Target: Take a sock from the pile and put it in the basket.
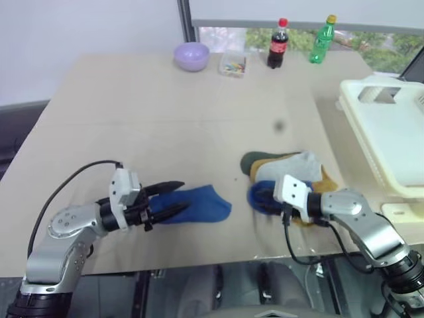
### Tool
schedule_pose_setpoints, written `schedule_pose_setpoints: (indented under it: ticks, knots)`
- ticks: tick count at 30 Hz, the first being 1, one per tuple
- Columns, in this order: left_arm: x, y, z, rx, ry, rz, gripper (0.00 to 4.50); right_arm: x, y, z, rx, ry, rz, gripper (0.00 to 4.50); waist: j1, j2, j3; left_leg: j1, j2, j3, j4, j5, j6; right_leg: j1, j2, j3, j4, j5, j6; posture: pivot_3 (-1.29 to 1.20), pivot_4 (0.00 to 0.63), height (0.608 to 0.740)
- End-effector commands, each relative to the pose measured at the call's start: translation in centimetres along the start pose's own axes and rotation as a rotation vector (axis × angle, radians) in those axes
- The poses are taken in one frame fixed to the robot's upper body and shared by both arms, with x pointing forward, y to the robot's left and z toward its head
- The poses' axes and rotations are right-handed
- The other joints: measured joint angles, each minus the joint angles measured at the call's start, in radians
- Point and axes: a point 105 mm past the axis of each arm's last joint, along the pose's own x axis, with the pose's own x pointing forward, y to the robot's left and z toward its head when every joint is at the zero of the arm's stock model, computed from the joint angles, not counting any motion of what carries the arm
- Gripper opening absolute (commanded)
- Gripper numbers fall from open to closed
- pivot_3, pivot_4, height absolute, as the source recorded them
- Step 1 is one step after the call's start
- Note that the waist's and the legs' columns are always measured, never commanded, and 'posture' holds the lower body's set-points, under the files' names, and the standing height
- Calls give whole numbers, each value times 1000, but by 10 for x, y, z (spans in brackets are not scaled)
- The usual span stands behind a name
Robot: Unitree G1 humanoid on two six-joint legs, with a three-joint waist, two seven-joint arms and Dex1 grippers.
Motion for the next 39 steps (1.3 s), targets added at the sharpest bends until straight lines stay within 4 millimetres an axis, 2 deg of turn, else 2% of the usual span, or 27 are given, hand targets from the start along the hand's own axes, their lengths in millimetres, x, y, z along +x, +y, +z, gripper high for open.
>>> schedule_pose_setpoints:
  ticks: [1, 2, 10, 12, 14, 15, 16, 17, 24, 25, 26, 27, 28, 29, 31, 35, 37, 39]
  knots:
    - [-2, -1, 6, 39, -16, 13, 2774, -1, -3, 4, -36, -11, -13, 322, 0, 0, 0, 0, 0, 0, 0, 0, 0, 0, 0, 0, 0, 0, 0, 0, 150, 740]
    - [-1, -2, 6, 39, -17, 13, 2774, -1, -3, 2, -41, -3, -7, 100, 0, 0, 0, 0, 0, 0, 0, 0, 0, 0, 0, 0, 0, 0, 0, 0, 150, 740]
    - [-1, -4, 8, 40, -20, 24, 2774, -1, 3, -1, -44, 8, 44, 100, 0, 0, 0, 0, 0, 0, 0, 0, 0, 0, 0, 0, 0, 0, 0, 0, 150, 740]
    - [0, -3, 9, 40, -21, 27, 2774, -3, 3, 3, 15, -8, 61, 100, 0, 0, 0, 0, 0, 0, 0, 0, 0, 0, 0, 0, 0, 0, 0, 0, 150, 740]
    - [0, -3, 10, 41, -20, 30, 2774, -4, 1, 5, 32, -15, 69, 621, 0, 0, 0, 0, 0, 0, 0, 0, 0, 0, 0, 0, 0, 0, 0, 0, 150, 740]
    - [0, -3, 10, 41, -20, 31, 2774, -4, -1, 5, 22, -12, 62, 1052, 0, 0, 0, 0, 0, 0, 0, 0, 0, 0, 0, 0, 0, 0, 0, 0, 150, 740]
    - [1, -4, 10, 41, -20, 31, 2774, -3, -3, 4, 6, -4, 43, 1180, 0, 0, 0, 0, 0, 0, 0, 0, 0, 0, 0, 0, 0, 0, 0, 0, 150, 740]
    - [1, -4, 11, 42, -20, 31, 2774, -2, -3, 1, -1, 6, 43, 1590, 0, 0, 0, 0, 0, 0, 0, 0, 0, 0, 0, 0, 0, 0, 0, 0, 150, 740]
    - [5, -3, 17, 47, -21, 34, 2774, 0, 2, -10, -7, 39, 69, 1590, 1, 0, 0, 0, 0, 0, 0, 0, 0, 0, 0, 0, 0, 0, 0, 0, 150, 740]
    - [5, -3, 17, 47, -20, 35, 2774, 0, 3, -11, -8, 44, 70, 1053, 1, 0, 0, 0, 0, 0, 0, 0, 0, 0, 0, 0, 0, 0, 0, 0, 150, 740]
    - [5, -3, 17, 48, -20, 36, 2774, 0, 3, -12, -13, 49, 72, 838, 1, 0, 0, 0, 0, 0, 0, 0, 0, 0, 0, 0, 0, 0, 0, 0, 150, 740]
    - [5, -3, 17, 48, -20, 37, 2774, 0, 3, -13, -16, 52, 72, 269, 0, 0, 0, 0, 0, 0, 0, 0, 0, 0, 0, 0, 0, 0, 0, 0, 150, 740]
    - [5, -3, 18, 48, -20, 38, 2774, 0, 2, -13, -16, 51, 70, 83, 0, 0, 0, 0, 0, 0, 0, 0, 0, 0, 0, 0, 0, 0, 0, 0, 150, 740]
    - [5, -4, 18, 47, -21, 38, 2774, -1, 2, -12, -16, 48, 69, 83, 0, 0, 0, 0, 0, 0, 0, 0, 0, 0, 0, 0, 0, 0, 0, 0, 150, 740]
    - [5, -4, 18, 45, -22, 41, 2774, -2, 0, -7, -19, 29, 66, 83, 1, 0, 0, 0, 0, 0, 0, 0, 0, 0, 0, 0, 0, 0, 0, 0, 150, 740]
    - [5, -4, 20, 37, -33, 54, 2774, -7, -5, 31, 10, -119, 75, 83, 1, 0, 0, 0, 0, 0, 0, 0, 0, 0, 0, 0, 0, 0, 0, 0, 150, 740]
    - [5, -3, 19, 29, -34, 64, 2774, -4, -14, 53, 22, -194, 63, 83, -5, 0, 0, 0, 0, 0, 0, 0, 0, 0, 0, 0, 0, 0, 0, 0, 150, 740]
    - [4, -2, 18, 23, -33, 73, 2774, 3, -24, 67, 0, -219, 48, 83, -5, 0, 0, 1, 1, 0, 0, 0, 0, 0, 0, 1, 1, 0, 0, 0, 150, 740]
